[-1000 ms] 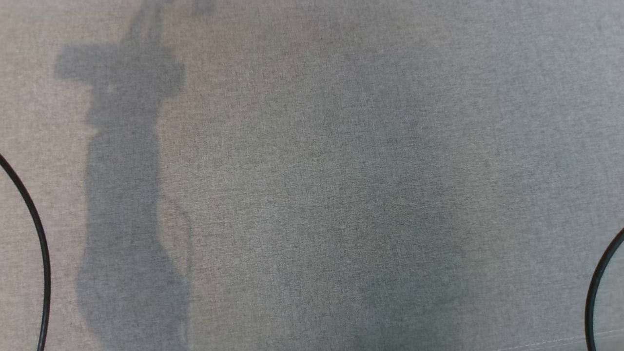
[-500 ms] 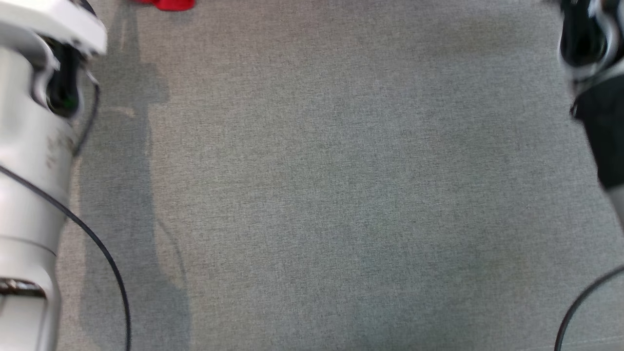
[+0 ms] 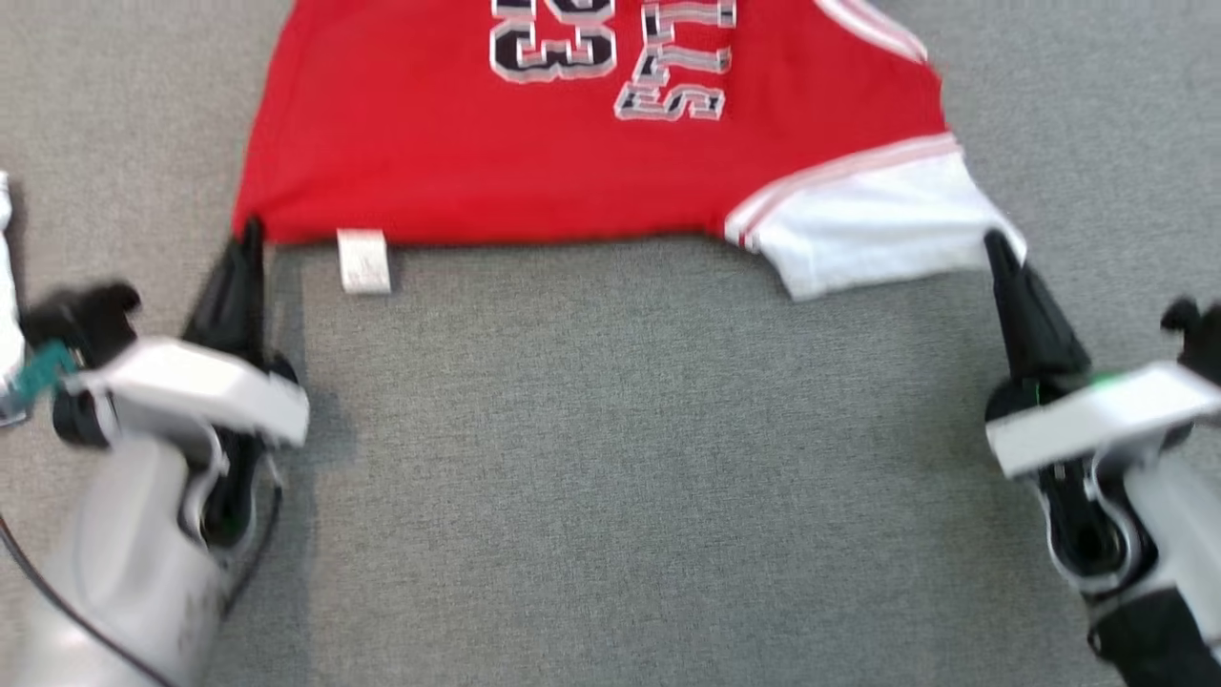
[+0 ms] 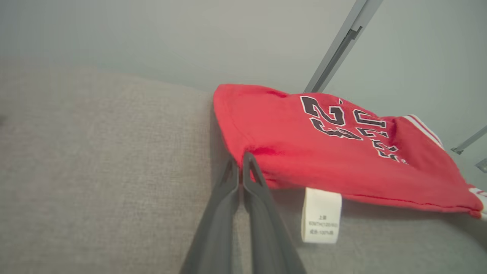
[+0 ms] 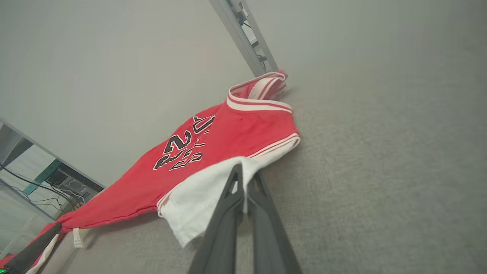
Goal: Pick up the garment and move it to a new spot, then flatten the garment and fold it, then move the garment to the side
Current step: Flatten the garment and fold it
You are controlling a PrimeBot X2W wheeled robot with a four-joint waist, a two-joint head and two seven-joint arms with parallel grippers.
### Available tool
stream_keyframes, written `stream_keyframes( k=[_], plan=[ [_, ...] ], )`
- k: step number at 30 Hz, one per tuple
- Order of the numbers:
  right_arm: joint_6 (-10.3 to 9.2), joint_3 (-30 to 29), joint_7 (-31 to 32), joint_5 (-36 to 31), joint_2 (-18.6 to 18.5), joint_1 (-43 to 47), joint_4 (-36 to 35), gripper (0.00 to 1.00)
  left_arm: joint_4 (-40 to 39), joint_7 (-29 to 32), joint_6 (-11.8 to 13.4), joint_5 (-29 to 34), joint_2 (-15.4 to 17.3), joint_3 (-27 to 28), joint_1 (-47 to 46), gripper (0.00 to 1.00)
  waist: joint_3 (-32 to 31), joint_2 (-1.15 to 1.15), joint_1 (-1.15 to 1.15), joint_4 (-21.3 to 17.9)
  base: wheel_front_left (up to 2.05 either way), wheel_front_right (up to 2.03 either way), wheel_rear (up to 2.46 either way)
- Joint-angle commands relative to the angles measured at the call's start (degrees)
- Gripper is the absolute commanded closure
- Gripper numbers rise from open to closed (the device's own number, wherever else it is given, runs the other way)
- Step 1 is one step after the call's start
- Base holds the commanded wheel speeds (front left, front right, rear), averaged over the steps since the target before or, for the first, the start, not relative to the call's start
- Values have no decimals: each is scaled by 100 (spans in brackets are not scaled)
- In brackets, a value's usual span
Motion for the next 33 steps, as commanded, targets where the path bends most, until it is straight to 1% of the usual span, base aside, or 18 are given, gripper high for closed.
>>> stream_keyframes(
  k=[1, 3, 7, 11, 14, 17, 21, 24, 27, 31, 33],
  plan=[
    [0, -35, -19, 54, -48, 198, -66, 100, -125, -22, 85, 14, 69, 21, 144, 100, -118, 0, 0, -9, 0, 0, 0],
    [0, -114, 60, 88, -83, 657, -434, 100, -700, 67, 288, -1, 197, 55, 639, 100, -230, 0, 0, -22, 0, 0, 0],
    [0, -384, 443, 67, -150, 1528, -1164, 100, -2011, 420, 786, -43, 497, 121, 1573, 100, -397, 0, 0, -15, 0, 0, 0],
    [0, -793, 939, -142, -112, 2342, -1918, 100, -3312, 854, 1337, -42, 843, 233, 2397, 100, -542, 0, 0, -13, 0, 0, 0],
    [0, -1154, 1312, -490, -70, 2901, -2498, 100, -4173, 1125, 1742, -68, 1014, 323, 2993, 100, -648, 0, 0, -28, 0, 0, 0],
    [0, -1524, 1762, -792, 116, 3460, -3063, 100, -4930, 1349, 2072, -141, 1150, 418, 3582, 100, -720, 0, 0, -55, 0, 0, 0],
    [0, -1984, 2398, -1078, 456, 4095, -3771, 100, -5661, 1527, 2464, -138, 1275, 524, 4212, 100, -792, 0, 0, -58, 0, 0, 0],
    [0, -2240, 2922, -1222, 694, 4508, -4177, 100, -6073, 1609, 2710, -80, 1383, 615, 4571, 100, -848, 0, 0, -56, 0, 0, 0],
    [0, -2439, 3399, -1340, 904, 4777, -4538, 100, -6423, 1709, 2874, -51, 1464, 667, 4813, 100, -869, 0, 0, -49, 0, 0, 0],
    [0, -2695, 3852, -1450, 1151, 4929, -4891, 100, -6701, 1806, 3023, -23, 1564, 744, 4976, 100, -860, 0, 0, -43, 0, 0, 0],
    [0, -2742, 3950, -1462, 1204, 4920, -4961, 100, -6750, 1820, 3032, -13, 1575, 761, 4990, 100, -847, 0, 0, -43, 0, 0, 0]
  ],
)
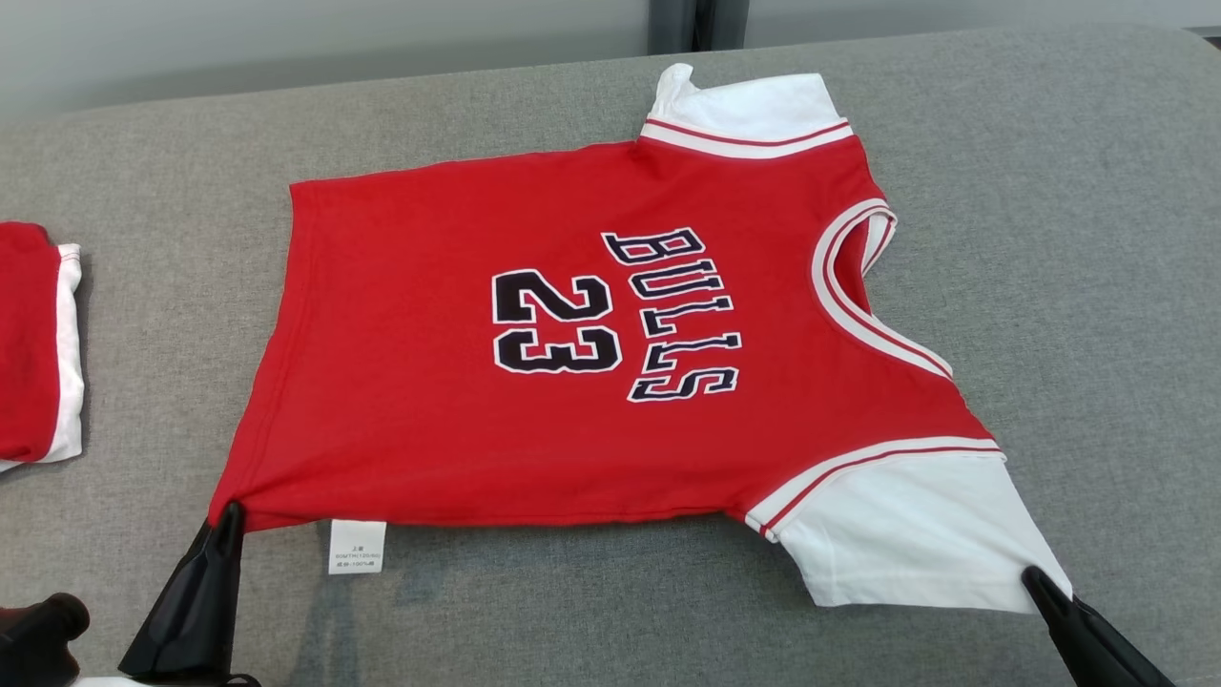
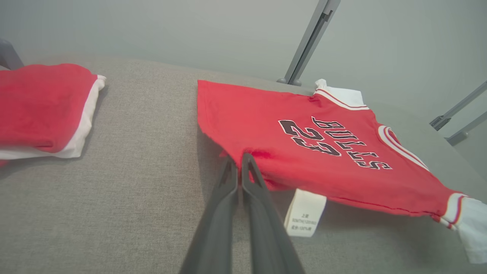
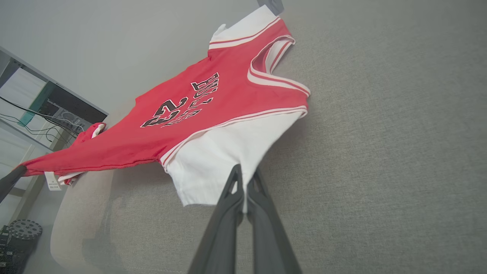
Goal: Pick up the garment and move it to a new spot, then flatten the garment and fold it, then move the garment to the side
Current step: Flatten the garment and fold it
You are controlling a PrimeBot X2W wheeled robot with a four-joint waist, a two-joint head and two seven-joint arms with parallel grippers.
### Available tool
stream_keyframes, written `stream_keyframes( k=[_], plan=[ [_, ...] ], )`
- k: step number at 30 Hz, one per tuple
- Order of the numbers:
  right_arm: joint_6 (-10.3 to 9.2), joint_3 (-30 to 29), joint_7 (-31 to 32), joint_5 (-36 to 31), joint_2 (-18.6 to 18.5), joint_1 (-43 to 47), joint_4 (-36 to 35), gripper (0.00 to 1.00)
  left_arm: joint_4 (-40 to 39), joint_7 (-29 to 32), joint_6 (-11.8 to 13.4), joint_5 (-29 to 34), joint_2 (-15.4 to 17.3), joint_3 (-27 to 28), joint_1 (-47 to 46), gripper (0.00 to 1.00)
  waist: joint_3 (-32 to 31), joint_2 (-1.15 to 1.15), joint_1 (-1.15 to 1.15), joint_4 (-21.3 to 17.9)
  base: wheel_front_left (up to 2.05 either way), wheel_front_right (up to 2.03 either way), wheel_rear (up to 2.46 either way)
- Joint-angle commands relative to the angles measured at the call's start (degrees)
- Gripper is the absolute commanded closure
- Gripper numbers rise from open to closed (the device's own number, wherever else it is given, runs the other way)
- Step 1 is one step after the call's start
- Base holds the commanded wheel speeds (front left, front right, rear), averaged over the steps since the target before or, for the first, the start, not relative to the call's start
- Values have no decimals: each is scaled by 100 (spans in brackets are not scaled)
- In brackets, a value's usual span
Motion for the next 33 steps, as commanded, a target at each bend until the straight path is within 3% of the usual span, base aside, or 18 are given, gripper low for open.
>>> stream_keyframes(
  k=[1, 6, 14, 25, 33],
  plan=[
    [0, -48, 81, -36, 44, -8, -83, 100, -44, 14, 33, 56, 45, 43, 34, 100, 20, 0, 0, -2, 0, 0, 0],
    [0, -50, 409, -22, 187, -272, -141, 100, -75, 155, -10, 42, 153, 36, -187, 100, 170, 0, 0, -18, 0, 0, 0],
    [0, 41, 801, 201, 17, -1591, 364, 100, 380, 453, -416, -110, 185, -197, -1063, 100, 603, 0, 0, -28, 0, 0, 0],
    [0, 148, 856, 698, -391, -4116, 2189, 100, 1293, 541, -832, -395, 3, -261, -2096, 100, 1109, 0, 0, 87, 0, 0, 0],
    [0, 516, 405, 822, -580, -4970, 3372, 100, 2062, 490, -1176, -712, -282, -358, -2540, 100, 1314, 0, 0, 277, 0, 0, 0]
  ],
)
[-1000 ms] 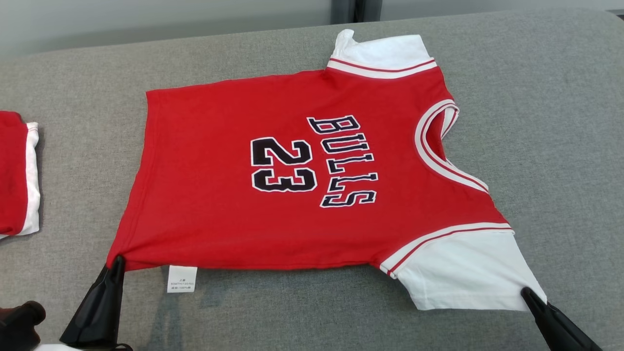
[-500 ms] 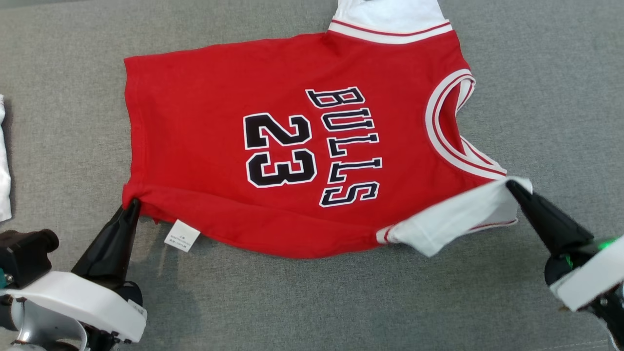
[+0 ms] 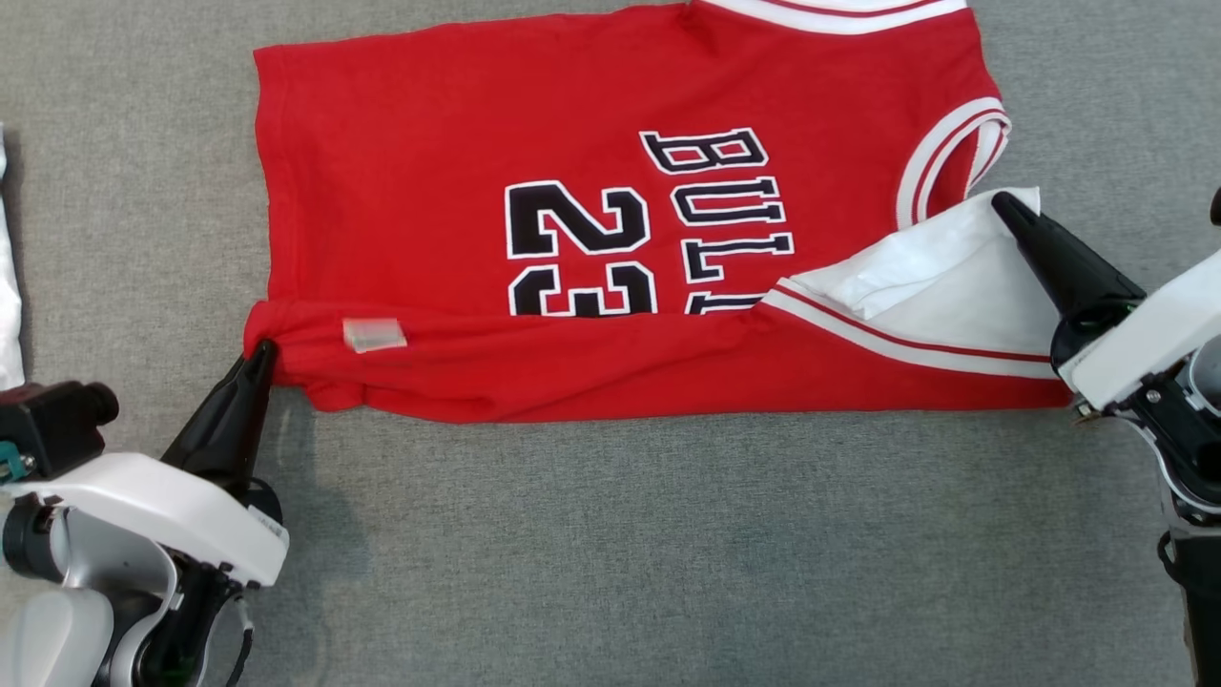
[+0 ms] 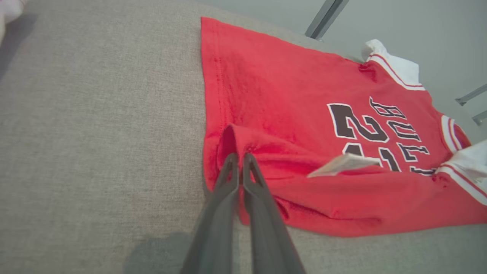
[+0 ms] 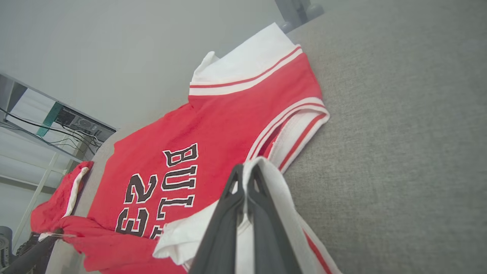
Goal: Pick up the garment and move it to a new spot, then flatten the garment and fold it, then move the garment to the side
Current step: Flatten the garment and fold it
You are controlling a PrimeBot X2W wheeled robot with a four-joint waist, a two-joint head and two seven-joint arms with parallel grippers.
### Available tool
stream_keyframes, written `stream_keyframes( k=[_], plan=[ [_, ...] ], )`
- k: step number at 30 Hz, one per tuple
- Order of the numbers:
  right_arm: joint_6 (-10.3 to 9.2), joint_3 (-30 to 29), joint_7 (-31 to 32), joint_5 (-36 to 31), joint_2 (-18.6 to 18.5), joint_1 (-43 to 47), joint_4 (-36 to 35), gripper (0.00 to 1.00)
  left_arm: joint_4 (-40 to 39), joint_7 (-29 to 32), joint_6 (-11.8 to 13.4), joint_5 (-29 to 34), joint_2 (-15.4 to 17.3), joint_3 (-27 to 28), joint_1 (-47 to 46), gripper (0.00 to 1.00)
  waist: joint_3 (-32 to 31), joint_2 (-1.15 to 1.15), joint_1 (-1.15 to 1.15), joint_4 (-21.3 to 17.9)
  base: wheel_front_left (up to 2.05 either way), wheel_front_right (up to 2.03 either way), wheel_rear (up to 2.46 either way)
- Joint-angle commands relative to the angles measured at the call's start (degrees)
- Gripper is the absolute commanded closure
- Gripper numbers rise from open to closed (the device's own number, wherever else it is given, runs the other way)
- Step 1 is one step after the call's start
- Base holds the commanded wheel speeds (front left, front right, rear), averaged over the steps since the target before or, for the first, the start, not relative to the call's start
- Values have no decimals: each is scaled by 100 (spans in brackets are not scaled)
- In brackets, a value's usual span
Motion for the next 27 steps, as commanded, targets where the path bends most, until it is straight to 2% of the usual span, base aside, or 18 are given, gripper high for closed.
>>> stream_keyframes(
  k=[1, 8, 9, 10, 11, 12, 13, 20, 23, 24, 27],
  plan=[
    [0, 55, -158, 62, -76, -121, 148, 100, 158, -49, -78, -93, -49, 8, -155, 100, 34, 0, 0, 36, 0, 0, 0],
    [0, 551, -837, 273, -272, -343, 725, 100, 821, -123, -308, -274, -295, -77, -360, 100, 44, 0, 0, 26, 0, 0, 0],
    [0, 610, -960, 325, -287, -358, 760, 97, 878, -149, -345, -286, -320, -96, -372, 100, 31, 0, 0, 24, 0, 0, 0],
    [0, 660, -1087, 368, -317, -354, 805, 56, 932, -172, -393, -322, -367, -111, -388, 79, 9, 0, 0, 27, 0, 0, 0],
    [0, 660, -1087, 368, -317, -354, 805, 56, 932, -172, -393, -322, -367, -111, -388, 79, 9, 0, 0, 27, 0, 0, 0],
    [0, 706, -1218, 408, -357, -320, 853, 11, 980, -226, -439, -354, -421, -117, -397, 11, -23, 0, 0, 31, 0, 0, 0],
    [0, 742, -1380, 394, -414, -276, 867, 0, 1019, -268, -466, -354, -452, -119, -395, 0, -60, 0, 0, 37, 0, 0, 0],
    [0, 809, -2880, 151, -639, 71, 808, 0, 1128, -1205, -414, 12, -726, 29, -336, 0, -353, 0, 0, 51, 0, 0, 0],
    [0, 771, -3612, -261, -708, 213, 787, 0, 1153, -1682, -371, 243, -803, 87, -354, 0, -482, 0, 0, 37, 0, 0, 0],
    [0, 723, -4002, -583, -706, 275, 796, 0, 1190, -1953, -340, 430, -848, 104, -393, 0, -564, 0, 0, 20, 0, 0, 0],
    [0, 624, -4281, -1133, -628, 382, 779, 0, 1243, -2221, -259, 793, -853, 166, -486, 0, -686, 0, 0, 6, 0, 0, 0]
  ],
)
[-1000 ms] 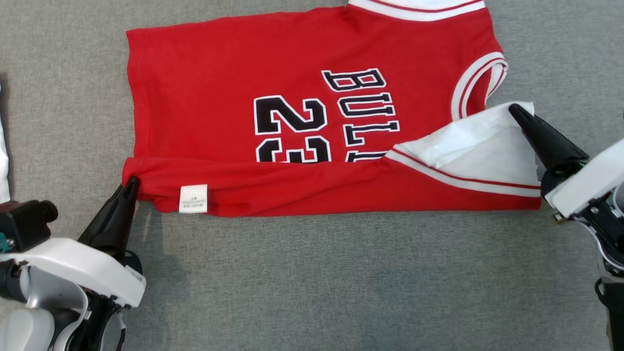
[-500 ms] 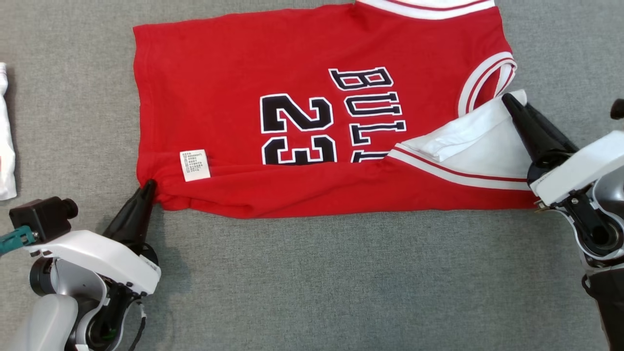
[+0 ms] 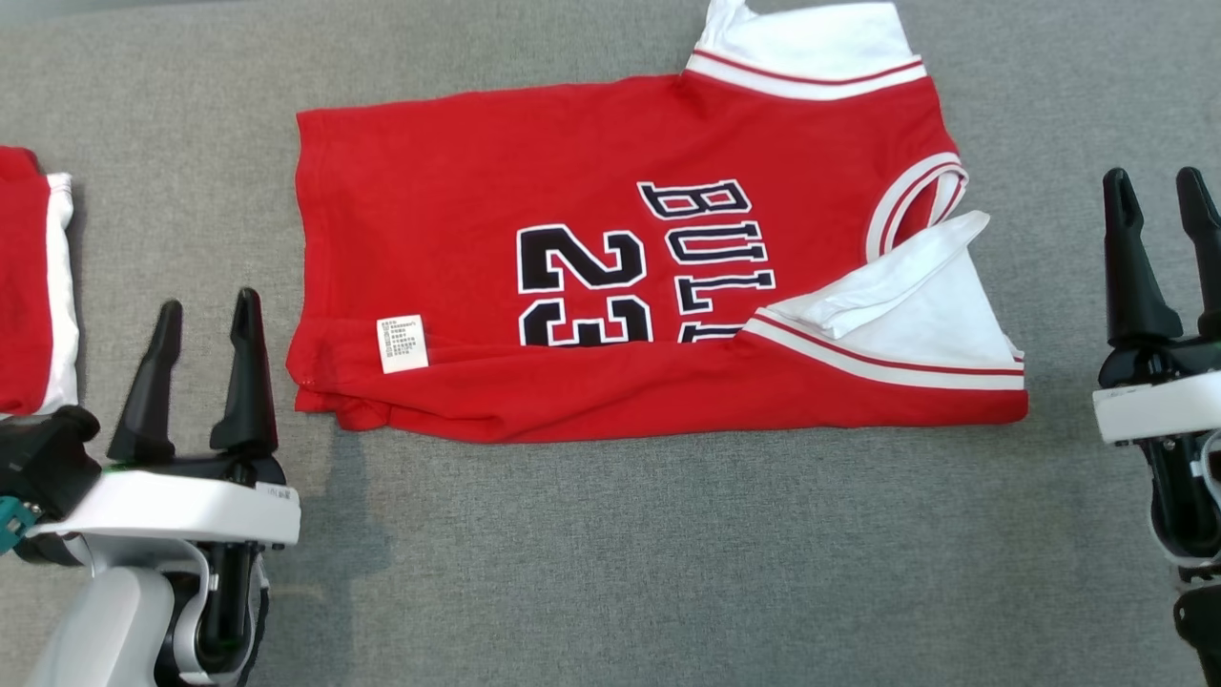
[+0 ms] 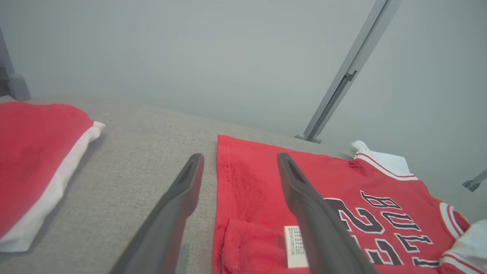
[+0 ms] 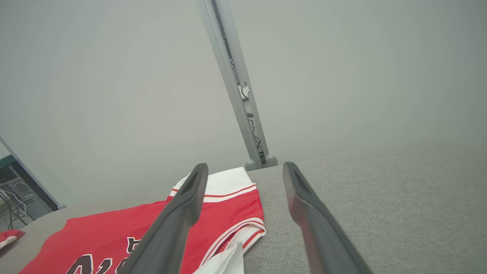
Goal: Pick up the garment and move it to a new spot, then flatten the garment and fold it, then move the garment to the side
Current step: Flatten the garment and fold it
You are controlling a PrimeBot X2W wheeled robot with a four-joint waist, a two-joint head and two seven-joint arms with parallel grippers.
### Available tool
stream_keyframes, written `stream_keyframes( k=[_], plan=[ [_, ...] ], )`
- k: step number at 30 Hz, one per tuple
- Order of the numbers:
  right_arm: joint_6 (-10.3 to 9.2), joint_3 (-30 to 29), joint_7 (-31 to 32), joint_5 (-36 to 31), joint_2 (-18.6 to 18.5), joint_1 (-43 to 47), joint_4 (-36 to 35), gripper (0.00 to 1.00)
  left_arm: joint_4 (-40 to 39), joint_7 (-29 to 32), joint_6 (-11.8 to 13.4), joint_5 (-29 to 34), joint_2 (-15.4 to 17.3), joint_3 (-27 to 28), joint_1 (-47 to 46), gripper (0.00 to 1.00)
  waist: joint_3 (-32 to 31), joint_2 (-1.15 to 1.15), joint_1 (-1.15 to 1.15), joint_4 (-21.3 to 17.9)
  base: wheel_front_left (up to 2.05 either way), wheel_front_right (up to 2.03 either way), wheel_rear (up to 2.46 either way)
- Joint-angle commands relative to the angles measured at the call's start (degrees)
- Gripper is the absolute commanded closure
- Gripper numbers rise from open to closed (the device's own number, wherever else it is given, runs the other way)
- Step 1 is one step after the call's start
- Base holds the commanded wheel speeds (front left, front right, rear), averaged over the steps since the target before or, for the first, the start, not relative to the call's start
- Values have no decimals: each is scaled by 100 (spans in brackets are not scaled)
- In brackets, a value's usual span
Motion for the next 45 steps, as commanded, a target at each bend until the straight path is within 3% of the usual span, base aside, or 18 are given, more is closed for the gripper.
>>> stream_keyframes(
  k=[1, 10, 21, 30, 39, 45],
  plan=[
    [0, -18, -58, -198, 14, 84, -26, 0, -6, -50, 41, 112, 6, 52, -122, 0, -66, 0, 0, -12, 0, 0, 0],
    [0, -212, -164, -1413, 462, 806, -191, 0, 144, -153, -58, 1235, -234, 304, -29, 0, -352, 0, 0, -46, 0, 0, 0],
    [0, -207, -170, -1658, 772, 1119, -170, 0, 571, -152, -449, 1797, -695, 583, 269, 0, -469, 0, 0, -152, 0, 0, 0],
    [0, -69, -170, -1591, 749, 961, -49, 0, 1231, -142, -736, 1845, -801, 483, 95, 0, -340, 0, 0, -153, 0, 0, 0],
    [0, 56, -159, -1437, 754, 867, 506, 0, 2393, -38, -1169, 1578, -1044, 194, -79, 0, -120, 0, 0, -146, 0, 0, 0],
    [0, 206, -115, -1393, 755, 673, 937, 0, 3034, -7, -1323, 1440, -1087, 198, -430, 0, 35, 0, 0, -166, 0, 0, 0]
  ],
)
